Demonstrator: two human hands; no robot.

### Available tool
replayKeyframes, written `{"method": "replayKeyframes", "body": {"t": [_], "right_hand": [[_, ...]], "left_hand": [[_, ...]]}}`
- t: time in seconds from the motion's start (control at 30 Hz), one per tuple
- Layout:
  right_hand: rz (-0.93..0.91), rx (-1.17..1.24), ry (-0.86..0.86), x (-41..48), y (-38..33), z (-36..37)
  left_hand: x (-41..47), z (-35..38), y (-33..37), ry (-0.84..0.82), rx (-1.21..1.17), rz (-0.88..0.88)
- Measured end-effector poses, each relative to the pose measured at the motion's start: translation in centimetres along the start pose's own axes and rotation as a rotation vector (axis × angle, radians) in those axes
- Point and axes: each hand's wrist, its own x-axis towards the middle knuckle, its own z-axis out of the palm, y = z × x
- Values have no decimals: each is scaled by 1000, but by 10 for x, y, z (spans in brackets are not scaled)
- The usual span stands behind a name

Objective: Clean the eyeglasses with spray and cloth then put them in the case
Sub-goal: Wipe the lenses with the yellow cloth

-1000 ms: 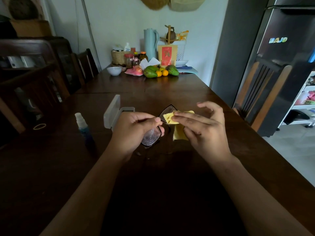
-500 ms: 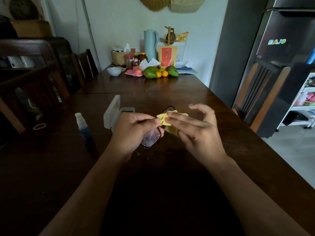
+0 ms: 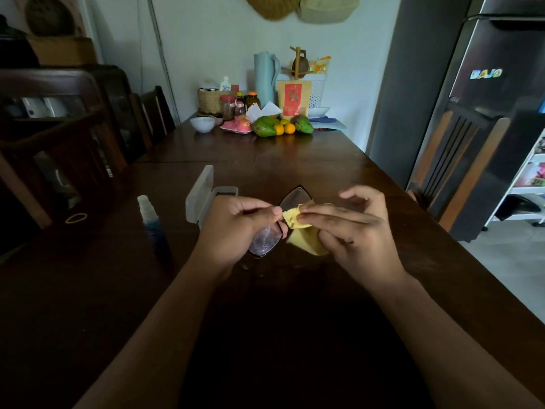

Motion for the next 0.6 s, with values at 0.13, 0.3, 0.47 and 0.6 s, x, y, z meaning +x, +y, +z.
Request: {"method": "replayKeyframes", "body": {"t": [0.13,0.3,0.47,0.6], "right_hand": [[76,-39,15,0,3,-4],[39,-13,3,0,-2,-1],[131,-72,16,-1,8,-4],[49,-47,16,-1,-2,-2]], "left_hand": [[-1,5,0,-42,-40,16],[-2,4,1,-41,-38,22],[-4,7,2,-35,-72,13],[-3,5,4,-39,-53,33]]}}
